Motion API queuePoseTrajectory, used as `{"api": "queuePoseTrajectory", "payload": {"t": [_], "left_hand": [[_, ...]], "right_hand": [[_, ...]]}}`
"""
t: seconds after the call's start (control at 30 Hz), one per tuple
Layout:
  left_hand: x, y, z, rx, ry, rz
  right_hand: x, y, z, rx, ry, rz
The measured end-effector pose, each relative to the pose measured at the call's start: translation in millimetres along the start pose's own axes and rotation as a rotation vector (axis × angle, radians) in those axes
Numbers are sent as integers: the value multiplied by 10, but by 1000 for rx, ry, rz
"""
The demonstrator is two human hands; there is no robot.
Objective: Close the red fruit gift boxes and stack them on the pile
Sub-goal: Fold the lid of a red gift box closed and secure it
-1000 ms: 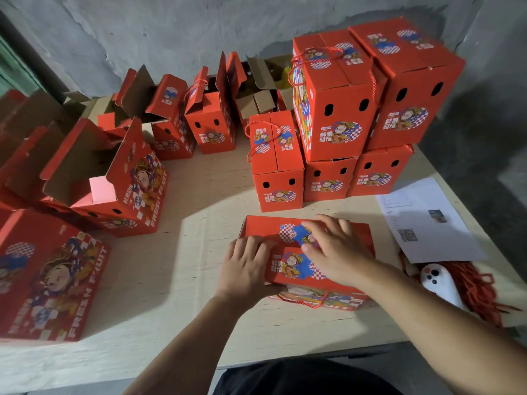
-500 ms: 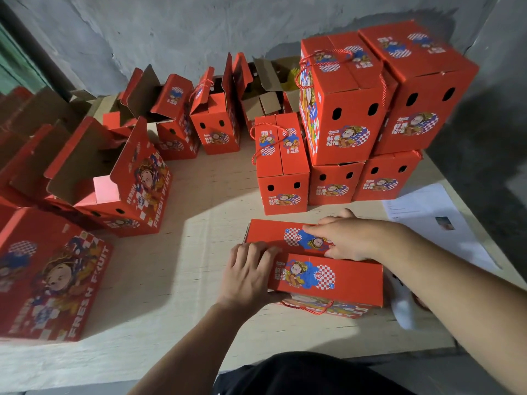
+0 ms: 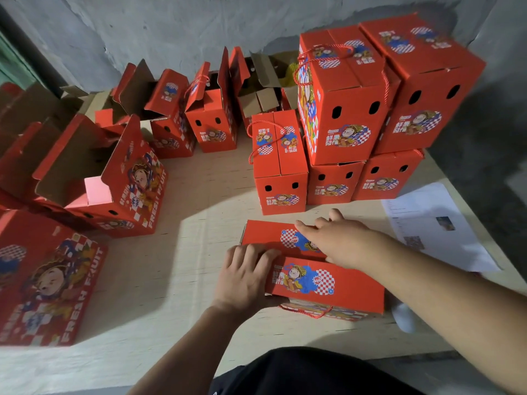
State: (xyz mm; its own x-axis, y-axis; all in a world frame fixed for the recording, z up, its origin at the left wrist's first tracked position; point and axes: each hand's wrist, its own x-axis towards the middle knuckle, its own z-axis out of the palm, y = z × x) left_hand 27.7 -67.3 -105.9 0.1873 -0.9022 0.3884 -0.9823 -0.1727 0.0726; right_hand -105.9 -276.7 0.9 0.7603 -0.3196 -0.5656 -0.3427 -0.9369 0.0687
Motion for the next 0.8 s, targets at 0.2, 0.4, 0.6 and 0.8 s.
{"api": "queuePoseTrajectory", "payload": {"t": [0.2,0.4,0.6,0.8], "left_hand": [[27,20,-67,9,-152,-60],[30,78,-154,-36,-189,-97],[102,94,-198,-9,-385,-141],[157,120,-166,55,-457,-159]], "right_hand": [[-81,131,301,218,200,-13],[-141,172,596,584,360,10],[-257,13,853,493,513,69],[-356,-336,1110,318,618,199]]}}
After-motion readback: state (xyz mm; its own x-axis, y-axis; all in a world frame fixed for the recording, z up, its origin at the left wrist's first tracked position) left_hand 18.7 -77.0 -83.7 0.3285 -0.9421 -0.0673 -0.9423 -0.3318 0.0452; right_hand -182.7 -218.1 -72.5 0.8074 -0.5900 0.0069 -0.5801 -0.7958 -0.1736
